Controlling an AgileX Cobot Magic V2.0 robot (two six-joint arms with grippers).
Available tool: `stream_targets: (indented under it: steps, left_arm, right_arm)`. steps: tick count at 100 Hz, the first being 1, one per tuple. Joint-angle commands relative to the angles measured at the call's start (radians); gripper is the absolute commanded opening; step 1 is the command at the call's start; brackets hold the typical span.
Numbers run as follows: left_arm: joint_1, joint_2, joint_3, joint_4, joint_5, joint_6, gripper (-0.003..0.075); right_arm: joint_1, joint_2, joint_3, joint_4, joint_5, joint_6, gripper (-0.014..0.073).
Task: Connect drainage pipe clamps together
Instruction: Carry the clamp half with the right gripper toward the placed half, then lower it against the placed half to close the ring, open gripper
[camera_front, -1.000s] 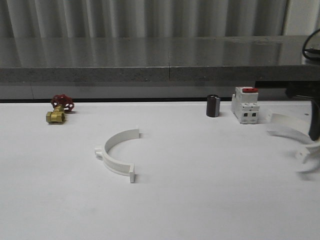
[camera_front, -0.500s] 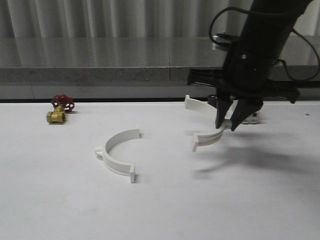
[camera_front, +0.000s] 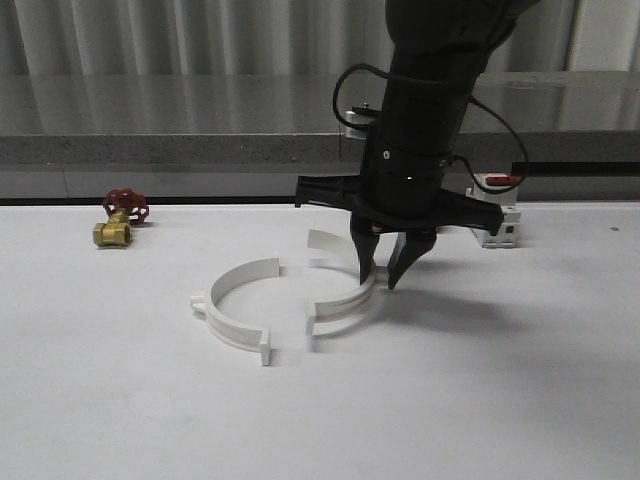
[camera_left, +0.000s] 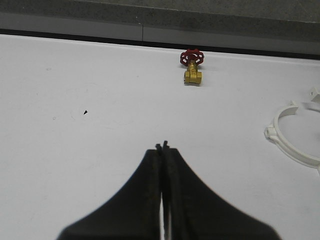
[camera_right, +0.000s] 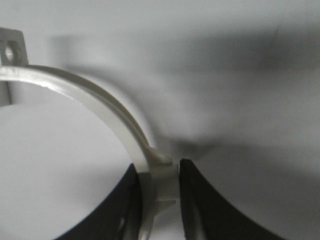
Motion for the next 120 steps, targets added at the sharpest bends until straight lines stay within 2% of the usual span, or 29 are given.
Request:
stream_targets:
  steps: [1,67,120]
  left_arm:
    - [0.0,0.009,-0.028,0.001,-0.067,-0.001,-0.002]
    - [0.0,0.009,-0.028,0.001,-0.067,-0.001,-0.002]
    - [0.0,0.009,-0.028,0.001,-0.067,-0.001,-0.002]
  right_arm:
    - [0.005,-0.045,-0.038,-0.018,-0.013,0.014,0.0093]
    - [0.055,-0.013,-0.041,-0.013,-0.034,0.039,0.0093]
    - [0.056,-0.012,-0.041,0.035,-0.044,0.039,0.0093]
